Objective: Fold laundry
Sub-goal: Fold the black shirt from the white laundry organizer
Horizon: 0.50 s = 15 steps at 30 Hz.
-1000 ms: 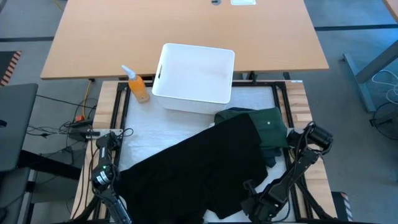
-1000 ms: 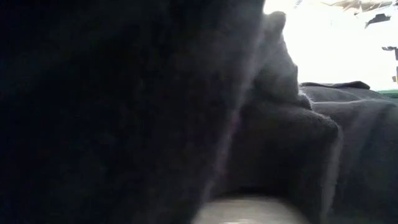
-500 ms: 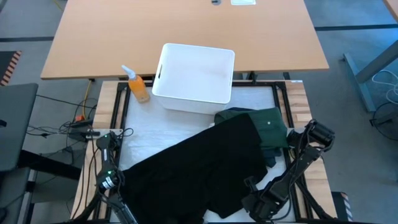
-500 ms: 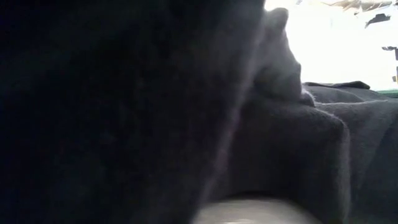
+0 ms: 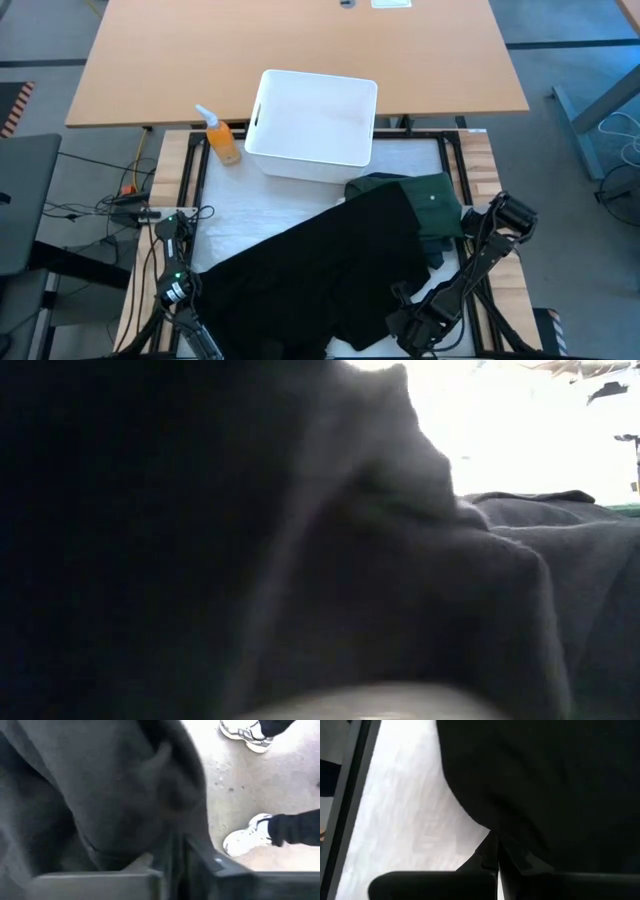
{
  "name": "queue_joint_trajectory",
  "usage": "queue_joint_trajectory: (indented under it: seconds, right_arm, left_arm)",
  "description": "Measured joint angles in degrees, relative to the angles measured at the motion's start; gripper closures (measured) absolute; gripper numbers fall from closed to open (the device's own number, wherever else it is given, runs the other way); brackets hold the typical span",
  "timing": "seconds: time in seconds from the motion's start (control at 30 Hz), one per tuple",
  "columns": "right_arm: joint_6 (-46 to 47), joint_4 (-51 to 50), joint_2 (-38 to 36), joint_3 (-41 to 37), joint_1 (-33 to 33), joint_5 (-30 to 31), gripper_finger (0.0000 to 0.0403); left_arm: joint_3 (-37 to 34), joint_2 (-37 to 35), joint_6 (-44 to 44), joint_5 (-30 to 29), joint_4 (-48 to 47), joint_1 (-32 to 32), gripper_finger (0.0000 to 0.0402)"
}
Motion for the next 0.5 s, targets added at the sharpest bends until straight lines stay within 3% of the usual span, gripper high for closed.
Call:
queue_joint_trajectory:
  seconds: [0.07, 0.13, 0.27, 0.5]
  right_arm:
    - [0.0, 0.0, 0.0, 0.0, 0.0, 0.1, 0.0381]
    - [0.1, 0.0, 0.0, 0.0, 0.0, 0.0, 0.0381]
    - [0.4, -0.5, 0.0, 0.4, 0.1, -2.9, 0.0381]
    - [2.3, -2.9, 0.0, 3.6, 0.8, -10.8, 0.0381]
  left_arm:
    - [0.0, 0.0, -1.5, 1.8, -2.2, 0.2, 0.0389]
    - [0.8, 0.0, -2.3, 2.9, -4.7, 0.3, 0.0397]
    - [5.0, 0.1, -3.2, 3.6, -13.3, -0.3, 0.0401]
    - [12.5, 0.0, -8.9, 4.4, -36.5, -1.6, 0.0401]
